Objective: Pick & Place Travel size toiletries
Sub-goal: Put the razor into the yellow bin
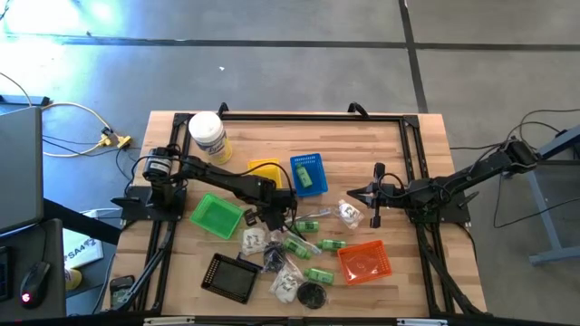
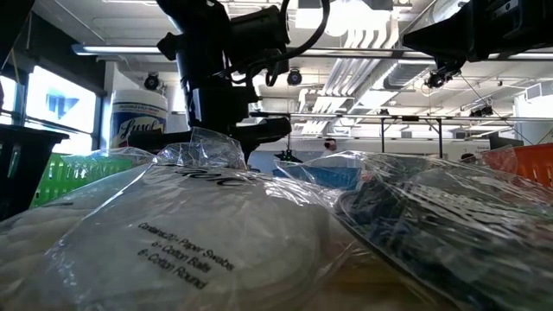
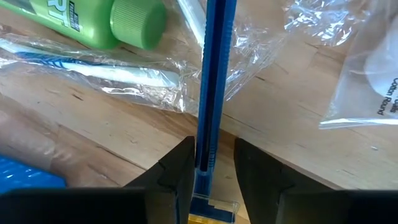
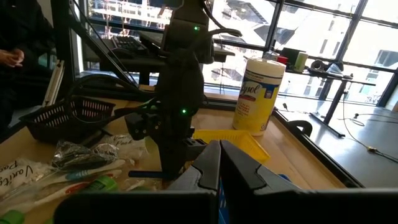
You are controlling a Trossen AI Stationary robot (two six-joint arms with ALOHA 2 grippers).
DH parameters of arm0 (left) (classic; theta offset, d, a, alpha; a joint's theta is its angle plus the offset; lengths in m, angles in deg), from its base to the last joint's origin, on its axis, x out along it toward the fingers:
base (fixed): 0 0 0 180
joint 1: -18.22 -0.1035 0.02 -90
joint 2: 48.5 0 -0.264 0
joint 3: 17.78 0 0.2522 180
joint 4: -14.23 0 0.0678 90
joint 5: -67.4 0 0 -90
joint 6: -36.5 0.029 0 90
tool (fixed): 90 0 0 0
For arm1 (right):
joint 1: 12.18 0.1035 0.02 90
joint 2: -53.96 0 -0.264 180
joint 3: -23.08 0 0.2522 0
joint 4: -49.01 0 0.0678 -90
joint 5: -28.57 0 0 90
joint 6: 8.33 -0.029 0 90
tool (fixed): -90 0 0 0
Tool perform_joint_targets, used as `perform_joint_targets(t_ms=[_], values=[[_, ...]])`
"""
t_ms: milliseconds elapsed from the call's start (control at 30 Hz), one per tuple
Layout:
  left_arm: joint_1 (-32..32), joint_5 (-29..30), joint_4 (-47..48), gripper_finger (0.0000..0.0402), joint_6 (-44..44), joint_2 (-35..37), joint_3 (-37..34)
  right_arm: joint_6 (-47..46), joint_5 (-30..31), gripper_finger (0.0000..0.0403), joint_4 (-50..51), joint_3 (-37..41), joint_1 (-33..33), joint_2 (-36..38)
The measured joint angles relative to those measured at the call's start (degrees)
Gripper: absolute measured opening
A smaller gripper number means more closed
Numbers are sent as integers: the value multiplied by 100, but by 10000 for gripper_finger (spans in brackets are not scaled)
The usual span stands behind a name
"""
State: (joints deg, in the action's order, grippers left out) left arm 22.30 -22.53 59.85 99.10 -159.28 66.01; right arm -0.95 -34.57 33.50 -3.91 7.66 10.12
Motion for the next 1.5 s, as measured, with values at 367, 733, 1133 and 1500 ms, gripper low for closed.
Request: perform_joint_targets(t_ms=[367,733,1133,1500], values=[[2,-242,2,65,-151,-26,74,3,0,3,-1,0,0,0],[34,-246,-102,35,-485,-21,97,1,0,3,0,0,1,0],[609,806,-118,29,-742,704,89,-5,0,3,-4,0,2,0],[613,2342,-76,30,-402,1633,98,-116,-1,3,-7,0,2,0]])
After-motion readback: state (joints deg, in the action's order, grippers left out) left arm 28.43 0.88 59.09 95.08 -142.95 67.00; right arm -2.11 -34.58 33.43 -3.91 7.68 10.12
